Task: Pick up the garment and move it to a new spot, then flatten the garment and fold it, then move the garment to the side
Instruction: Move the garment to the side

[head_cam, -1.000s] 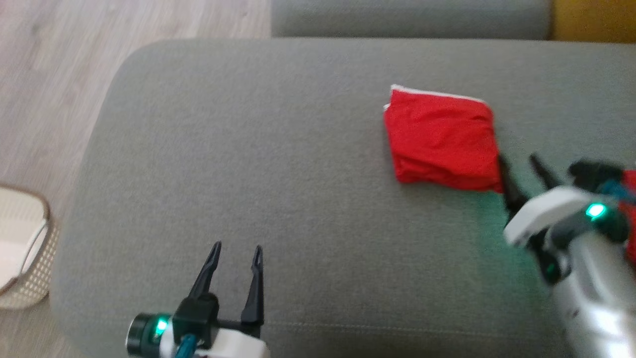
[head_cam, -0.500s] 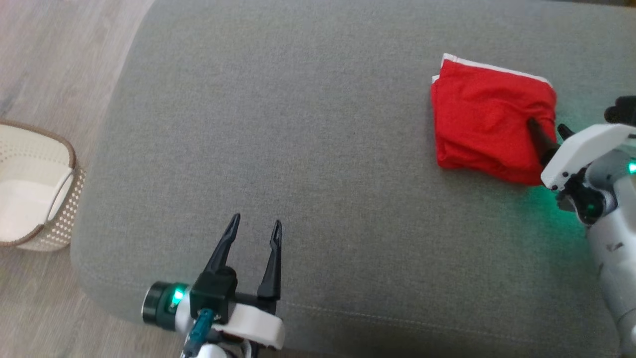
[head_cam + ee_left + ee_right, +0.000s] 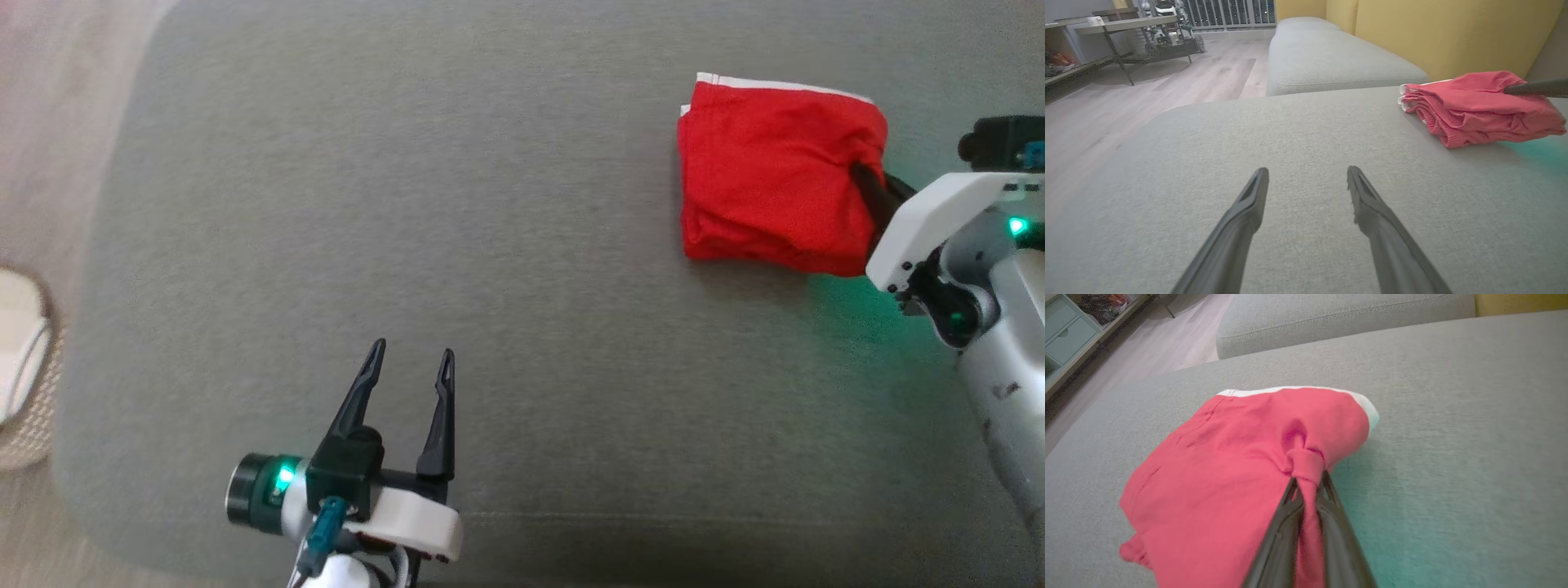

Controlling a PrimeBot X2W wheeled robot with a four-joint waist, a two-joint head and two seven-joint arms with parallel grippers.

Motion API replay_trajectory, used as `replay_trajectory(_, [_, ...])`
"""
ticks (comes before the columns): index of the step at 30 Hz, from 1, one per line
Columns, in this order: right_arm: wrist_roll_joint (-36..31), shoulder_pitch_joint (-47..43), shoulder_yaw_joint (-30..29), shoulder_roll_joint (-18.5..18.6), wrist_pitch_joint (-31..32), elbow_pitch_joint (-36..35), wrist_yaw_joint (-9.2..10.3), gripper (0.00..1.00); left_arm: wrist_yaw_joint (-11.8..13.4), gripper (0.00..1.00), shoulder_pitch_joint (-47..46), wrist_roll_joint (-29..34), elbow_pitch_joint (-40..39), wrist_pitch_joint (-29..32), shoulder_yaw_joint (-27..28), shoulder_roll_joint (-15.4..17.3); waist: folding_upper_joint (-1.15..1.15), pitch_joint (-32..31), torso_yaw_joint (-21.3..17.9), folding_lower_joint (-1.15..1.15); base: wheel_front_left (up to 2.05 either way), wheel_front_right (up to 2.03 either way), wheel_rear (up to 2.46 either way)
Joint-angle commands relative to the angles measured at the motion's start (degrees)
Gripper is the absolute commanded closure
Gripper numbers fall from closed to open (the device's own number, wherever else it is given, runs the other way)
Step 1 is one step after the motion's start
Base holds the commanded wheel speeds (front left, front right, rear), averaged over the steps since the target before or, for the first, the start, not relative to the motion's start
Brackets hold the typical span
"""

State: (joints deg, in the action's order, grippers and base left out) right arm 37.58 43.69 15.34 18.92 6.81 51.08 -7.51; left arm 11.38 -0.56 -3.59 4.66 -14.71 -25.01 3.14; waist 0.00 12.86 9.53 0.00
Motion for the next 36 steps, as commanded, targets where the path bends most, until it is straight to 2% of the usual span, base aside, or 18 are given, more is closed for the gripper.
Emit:
replay_trajectory(1, [0.9, -0.7, 1.5, 1.7, -0.9, -3.0, 0.02, 1.00, 0.0, 0.00, -1.8, 0.5, -1.7, -0.3, 2.1, -0.3, 0.00, -0.4, -3.5, 0.00, 0.00, 0.00, 0.00])
replay_trajectory(6, [2.1, -2.2, 4.2, 5.7, -1.3, -7.9, 0.02, 1.00, -0.4, 0.00, -2.2, 1.3, -2.0, -0.3, 2.9, 0.1, 0.00, 0.2, -9.8, 0.00, 0.00, 0.00, 0.00])
replay_trajectory(12, [2.4, -3.2, 3.6, 11.1, -1.4, -11.9, 0.02, 1.00, -1.0, 0.00, -3.5, 2.2, -2.2, -0.3, 3.6, 1.0, 0.00, 1.8, -16.3, 0.00, 0.00, 0.00, 0.00])
replay_trajectory(19, [1.1, -5.0, 0.0, 15.0, -1.5, -12.4, 0.02, 1.00, -1.6, 0.00, -5.0, 2.9, -2.1, -0.3, 3.7, 1.8, 0.00, 3.5, -19.9, 0.00, 0.00, 0.00, 0.00])
replay_trajectory(25, [-4.1, -5.5, -4.3, 16.1, -3.5, -10.2, 0.02, 1.00, -1.8, 0.00, -5.4, 3.1, -2.2, -0.3, 3.9, 2.8, 0.00, 4.5, -21.2, 0.00, 0.00, 0.00, 0.00])
replay_trajectory(26, [-5.3, -5.2, -5.2, 16.1, -4.6, -9.5, 0.02, 0.91, -1.9, 0.00, -5.5, 3.2, -2.2, -0.3, 3.9, 2.9, 0.00, 4.6, -21.3, 0.00, 0.00, 0.00, 0.00])
replay_trajectory(27, [-6.8, -5.0, -6.1, 15.9, -5.7, -8.6, 0.02, 0.72, -1.9, 0.00, -5.6, 3.2, -2.2, -0.3, 3.8, 3.0, 0.00, 4.7, -21.3, 0.00, 0.00, 0.00, 0.00])
replay_trajectory(28, [-8.5, -4.7, -7.3, 15.6, -6.9, -7.5, 0.02, 0.18, -2.0, 0.00, -5.8, 3.2, -2.1, -0.3, 3.7, 3.1, 0.00, 4.8, -21.3, 0.00, 0.00, 0.00, 0.00])
replay_trajectory(29, [-10.3, -4.3, -8.7, 15.1, -8.5, -6.5, 0.02, 0.00, -2.0, 0.00, -5.9, 3.3, -2.1, -0.3, 3.7, 3.1, 0.00, 4.8, -21.3, 0.00, 0.00, 0.00, 0.00])
replay_trajectory(36, [-26.4, -1.9, -21.2, 11.6, -18.9, -0.8, 0.02, 0.00, -2.1, 0.00, -6.0, 3.0, -1.6, -0.3, 3.2, 3.1, 0.00, 3.6, -20.3, 0.00, 0.00, 0.00, 0.00])
